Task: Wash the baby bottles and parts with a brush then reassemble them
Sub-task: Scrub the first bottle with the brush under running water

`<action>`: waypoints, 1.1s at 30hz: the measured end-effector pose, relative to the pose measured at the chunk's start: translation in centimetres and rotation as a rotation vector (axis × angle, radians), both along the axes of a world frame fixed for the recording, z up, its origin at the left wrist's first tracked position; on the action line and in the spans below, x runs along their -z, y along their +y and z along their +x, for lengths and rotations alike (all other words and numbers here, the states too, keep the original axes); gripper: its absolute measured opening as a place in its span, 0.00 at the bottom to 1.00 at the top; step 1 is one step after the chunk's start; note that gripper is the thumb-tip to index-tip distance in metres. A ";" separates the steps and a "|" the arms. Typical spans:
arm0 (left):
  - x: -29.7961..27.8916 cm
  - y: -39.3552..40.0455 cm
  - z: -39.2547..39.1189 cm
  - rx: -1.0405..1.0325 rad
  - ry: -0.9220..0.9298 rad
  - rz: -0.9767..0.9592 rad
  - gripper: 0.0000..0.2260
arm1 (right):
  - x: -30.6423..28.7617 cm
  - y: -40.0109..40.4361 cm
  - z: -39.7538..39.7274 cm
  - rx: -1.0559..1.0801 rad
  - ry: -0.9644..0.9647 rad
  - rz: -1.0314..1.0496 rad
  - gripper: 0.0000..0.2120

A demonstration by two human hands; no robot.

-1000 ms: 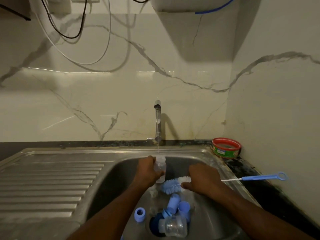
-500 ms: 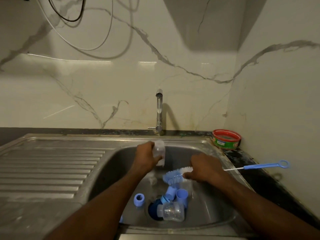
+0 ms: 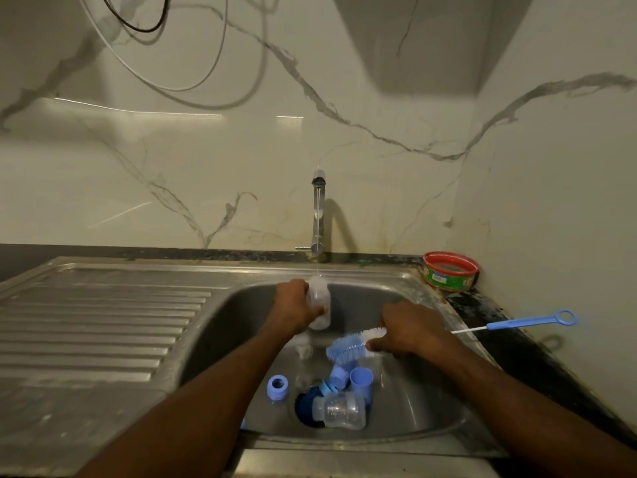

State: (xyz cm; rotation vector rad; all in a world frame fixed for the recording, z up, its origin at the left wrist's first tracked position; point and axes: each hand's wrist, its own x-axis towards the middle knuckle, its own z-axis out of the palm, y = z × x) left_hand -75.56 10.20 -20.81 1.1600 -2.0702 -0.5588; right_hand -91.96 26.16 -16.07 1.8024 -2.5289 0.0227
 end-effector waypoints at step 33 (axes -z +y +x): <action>-2.0 0.5 0.6 0.157 -0.530 -0.363 0.38 | 0.5 -0.3 -0.4 -0.019 -0.013 -0.004 0.18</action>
